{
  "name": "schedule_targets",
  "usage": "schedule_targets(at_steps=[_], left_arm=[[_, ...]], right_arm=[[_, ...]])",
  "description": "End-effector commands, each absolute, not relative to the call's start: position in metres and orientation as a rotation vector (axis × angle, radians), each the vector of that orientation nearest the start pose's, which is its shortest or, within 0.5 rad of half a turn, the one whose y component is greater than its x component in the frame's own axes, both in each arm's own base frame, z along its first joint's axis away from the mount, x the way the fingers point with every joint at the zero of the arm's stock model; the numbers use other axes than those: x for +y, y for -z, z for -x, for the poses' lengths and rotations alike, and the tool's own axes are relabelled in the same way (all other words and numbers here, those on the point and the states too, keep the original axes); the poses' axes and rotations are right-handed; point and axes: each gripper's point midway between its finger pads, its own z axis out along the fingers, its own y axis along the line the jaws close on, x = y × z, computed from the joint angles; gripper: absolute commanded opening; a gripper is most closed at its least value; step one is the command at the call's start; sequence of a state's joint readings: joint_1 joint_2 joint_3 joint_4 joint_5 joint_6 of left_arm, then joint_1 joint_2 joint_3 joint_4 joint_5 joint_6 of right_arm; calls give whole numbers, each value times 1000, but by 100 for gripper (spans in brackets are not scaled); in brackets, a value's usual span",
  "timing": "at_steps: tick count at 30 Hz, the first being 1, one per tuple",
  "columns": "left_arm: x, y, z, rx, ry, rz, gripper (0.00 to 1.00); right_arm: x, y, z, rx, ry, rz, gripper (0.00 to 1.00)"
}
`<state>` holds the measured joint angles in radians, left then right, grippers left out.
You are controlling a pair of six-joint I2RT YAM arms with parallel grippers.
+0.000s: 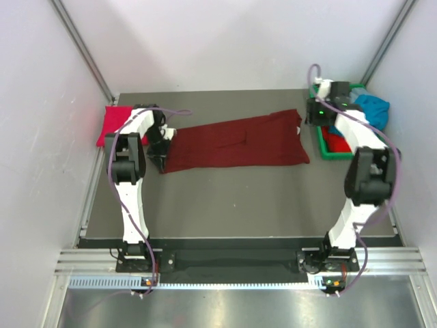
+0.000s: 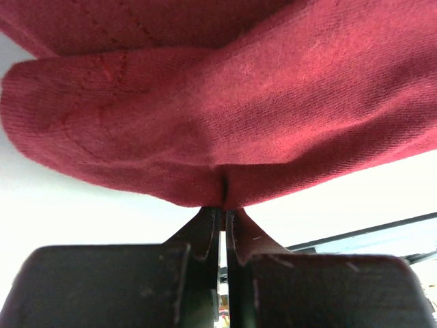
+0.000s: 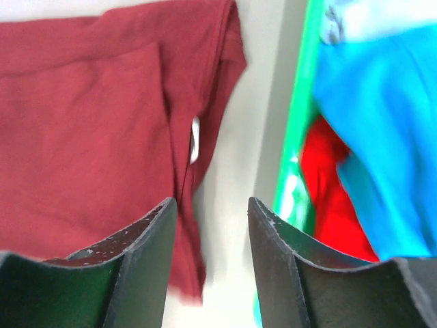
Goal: Fold and stack the t-shirts
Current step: Fold the tshirt
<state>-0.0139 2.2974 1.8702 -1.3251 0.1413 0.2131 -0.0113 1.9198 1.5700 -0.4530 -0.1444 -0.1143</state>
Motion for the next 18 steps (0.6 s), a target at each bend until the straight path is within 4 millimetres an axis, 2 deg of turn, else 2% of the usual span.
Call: schedule_targets(at_steps=[1, 2, 4, 5, 7, 9, 13, 18], left_arm=[[-21, -47, -356, 3258, 294, -369, 0], [-22, -47, -356, 3257, 298, -364, 0], [-24, -45, -356, 3257, 311, -362, 0], [-24, -46, -356, 3257, 313, -360, 0], [-25, -46, -358, 3252, 312, -365, 0], [-27, -47, -360, 3246, 310, -372, 0], [-27, -46, -358, 3253, 298, -379, 0], [-30, -49, -357, 3247, 296, -389, 0]], right_arm=[[21, -143, -452, 2382, -409, 102, 47], [17, -139, -443, 2395, -459, 71, 47], [33, -116, -419, 2459, -637, 60, 47], [36, -102, -414, 2495, -688, 46, 48], [46, -89, -405, 2524, -780, 68, 48], [50, -77, -403, 2537, -822, 85, 47], [57, -80, -412, 2521, -893, 138, 46], [53, -78, -420, 2533, -858, 146, 45]])
